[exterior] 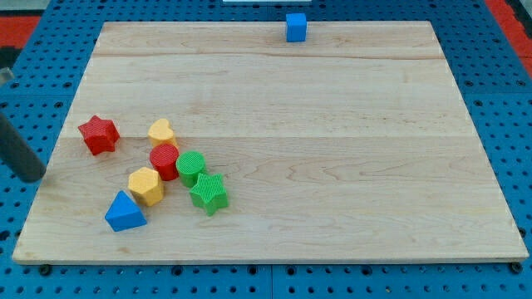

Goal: Move your hand to the left of the red star

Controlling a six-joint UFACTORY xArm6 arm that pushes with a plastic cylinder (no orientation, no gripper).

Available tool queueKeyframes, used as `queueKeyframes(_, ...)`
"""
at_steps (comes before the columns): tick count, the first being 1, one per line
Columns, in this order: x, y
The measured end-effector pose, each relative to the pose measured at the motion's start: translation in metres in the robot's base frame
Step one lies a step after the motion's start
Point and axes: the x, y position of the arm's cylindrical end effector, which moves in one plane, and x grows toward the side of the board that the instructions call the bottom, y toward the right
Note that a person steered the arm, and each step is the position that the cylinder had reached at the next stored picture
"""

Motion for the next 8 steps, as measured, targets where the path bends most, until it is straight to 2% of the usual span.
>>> queueKeyframes(2,-0.088,0.089)
queueKeyframes(3,-0.109,0.16)
queueKeyframes(4,-0.13,0.207)
queueKeyframes(5,-0.143,0.147)
queueKeyframes(6,-0.128,0.054)
queueKeyframes(7,-0.089,0.012)
queueKeyframes(8,-0.068,0.044)
